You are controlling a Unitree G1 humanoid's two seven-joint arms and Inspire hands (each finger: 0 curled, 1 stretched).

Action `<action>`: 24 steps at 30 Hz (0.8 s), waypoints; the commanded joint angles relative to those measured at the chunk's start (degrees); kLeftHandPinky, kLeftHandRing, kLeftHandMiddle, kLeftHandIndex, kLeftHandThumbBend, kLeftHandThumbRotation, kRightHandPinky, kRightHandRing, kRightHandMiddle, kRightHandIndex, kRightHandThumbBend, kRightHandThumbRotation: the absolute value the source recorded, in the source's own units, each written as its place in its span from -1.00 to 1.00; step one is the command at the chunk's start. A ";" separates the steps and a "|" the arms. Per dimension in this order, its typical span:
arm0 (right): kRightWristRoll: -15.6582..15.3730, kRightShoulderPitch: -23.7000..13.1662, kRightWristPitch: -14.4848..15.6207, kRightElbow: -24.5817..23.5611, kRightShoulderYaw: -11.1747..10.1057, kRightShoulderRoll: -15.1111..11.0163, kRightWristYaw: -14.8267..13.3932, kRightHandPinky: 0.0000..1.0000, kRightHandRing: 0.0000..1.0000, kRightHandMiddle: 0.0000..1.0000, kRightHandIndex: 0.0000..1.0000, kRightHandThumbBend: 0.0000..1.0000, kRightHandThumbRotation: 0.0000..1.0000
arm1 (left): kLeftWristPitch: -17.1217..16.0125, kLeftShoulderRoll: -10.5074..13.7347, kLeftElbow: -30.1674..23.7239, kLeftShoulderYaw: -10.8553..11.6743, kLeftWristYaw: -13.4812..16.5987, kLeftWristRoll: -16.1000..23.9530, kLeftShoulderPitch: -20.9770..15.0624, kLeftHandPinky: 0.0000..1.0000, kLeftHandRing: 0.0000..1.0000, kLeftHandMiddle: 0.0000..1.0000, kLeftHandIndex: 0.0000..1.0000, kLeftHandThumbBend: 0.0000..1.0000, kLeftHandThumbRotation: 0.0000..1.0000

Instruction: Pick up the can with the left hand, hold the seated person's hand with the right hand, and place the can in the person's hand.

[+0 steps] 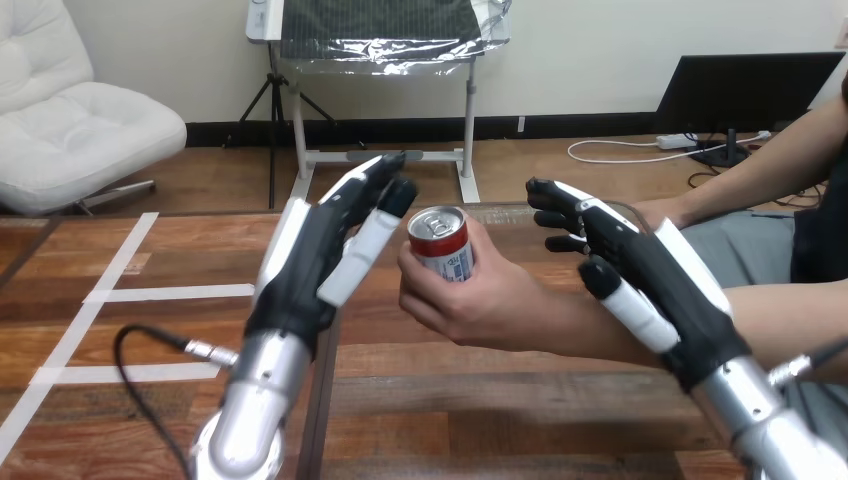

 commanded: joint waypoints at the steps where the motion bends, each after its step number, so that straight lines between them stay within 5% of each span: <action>1: 5.91 -0.20 -9.72 -3.59 -4.35 5.31 -2.09 0.68 0.76 0.78 0.75 0.88 1.00 | -2.34 0.00 -15.31 2.99 1.76 -0.59 2.43 0.46 0.59 0.64 0.62 0.28 1.00; 4: 9.50 1.66 -12.32 -5.12 -4.15 6.28 -0.37 0.71 0.76 0.77 0.75 0.84 1.00 | -2.00 -0.16 -21.49 4.38 1.53 -2.01 5.50 0.33 0.55 0.58 0.56 0.18 1.00; 7: 11.65 3.22 -13.84 -6.52 -3.83 6.96 0.53 0.68 0.74 0.76 0.75 0.79 1.00 | -3.55 -0.30 -24.37 5.28 1.70 -2.82 7.56 0.27 0.51 0.55 0.52 0.34 1.00; 15: 15.53 8.28 -14.05 -12.02 -2.33 8.13 1.83 0.58 0.67 0.71 0.72 0.77 1.00 | -1.86 -0.28 -32.45 6.85 -0.31 -9.04 12.13 0.18 0.50 0.55 0.51 0.48 1.00; 24: 17.23 13.40 -15.01 -16.20 -0.76 9.49 2.89 0.55 0.64 0.69 0.70 0.76 1.00 | 0.22 -0.61 -40.88 7.28 -0.73 -13.49 17.22 -0.52 0.45 0.54 0.50 0.36 1.00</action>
